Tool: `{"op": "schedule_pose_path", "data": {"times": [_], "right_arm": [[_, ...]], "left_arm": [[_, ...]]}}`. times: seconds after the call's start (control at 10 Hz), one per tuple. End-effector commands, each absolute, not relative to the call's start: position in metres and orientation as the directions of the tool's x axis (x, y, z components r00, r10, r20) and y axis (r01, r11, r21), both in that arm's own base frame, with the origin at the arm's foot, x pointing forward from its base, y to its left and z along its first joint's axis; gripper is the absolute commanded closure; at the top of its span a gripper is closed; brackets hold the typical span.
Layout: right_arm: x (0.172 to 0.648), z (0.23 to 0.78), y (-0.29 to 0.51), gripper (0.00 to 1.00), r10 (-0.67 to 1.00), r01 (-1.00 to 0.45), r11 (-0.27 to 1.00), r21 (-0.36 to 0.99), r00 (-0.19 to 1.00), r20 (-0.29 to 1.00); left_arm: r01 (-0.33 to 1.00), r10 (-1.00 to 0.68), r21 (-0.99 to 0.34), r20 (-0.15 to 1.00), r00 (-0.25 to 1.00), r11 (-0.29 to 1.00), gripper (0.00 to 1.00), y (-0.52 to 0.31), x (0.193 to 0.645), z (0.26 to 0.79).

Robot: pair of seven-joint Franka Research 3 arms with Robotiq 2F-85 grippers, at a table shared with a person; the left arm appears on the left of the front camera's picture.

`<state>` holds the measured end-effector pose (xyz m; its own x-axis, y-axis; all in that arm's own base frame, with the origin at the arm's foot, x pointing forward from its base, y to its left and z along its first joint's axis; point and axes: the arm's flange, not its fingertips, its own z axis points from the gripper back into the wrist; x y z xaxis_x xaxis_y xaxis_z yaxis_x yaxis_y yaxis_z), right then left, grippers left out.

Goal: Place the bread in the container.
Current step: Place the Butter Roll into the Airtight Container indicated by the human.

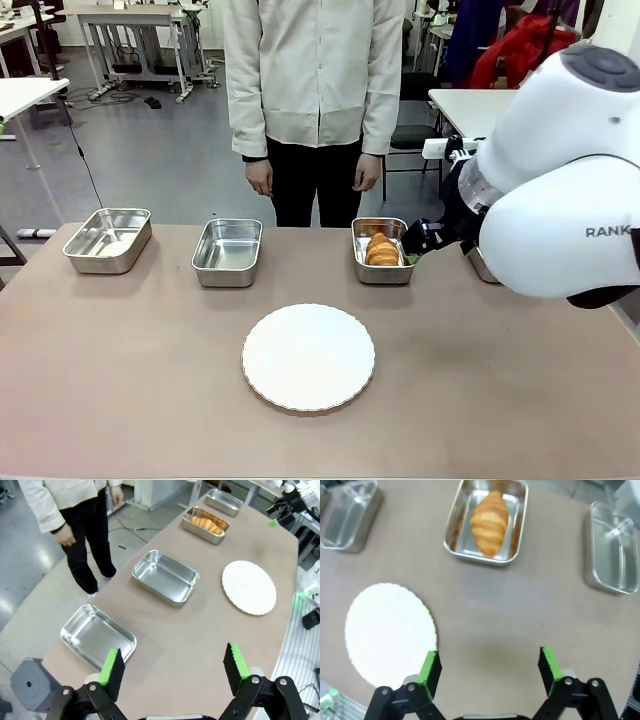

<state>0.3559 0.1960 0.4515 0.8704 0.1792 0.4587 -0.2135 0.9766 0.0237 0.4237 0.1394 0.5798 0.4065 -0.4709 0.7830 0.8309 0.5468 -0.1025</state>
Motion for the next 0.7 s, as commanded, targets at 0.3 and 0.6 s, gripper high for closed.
{"op": "schedule_pose_path", "data": {"times": [0.3,0.6], "right_arm": [[0.356,0.451,0.196,0.00,0.179,-0.214,0.977,0.024,0.870,0.459],[0.356,0.451,0.196,0.00,0.179,-0.214,0.977,0.024,0.870,0.459]], "left_arm": [[0.835,-0.466,-0.104,0.789,0.400,0.541,0.00,0.139,0.423,0.580],[0.835,-0.466,-0.104,0.789,0.400,0.541,0.00,0.139,0.423,0.580]]}}
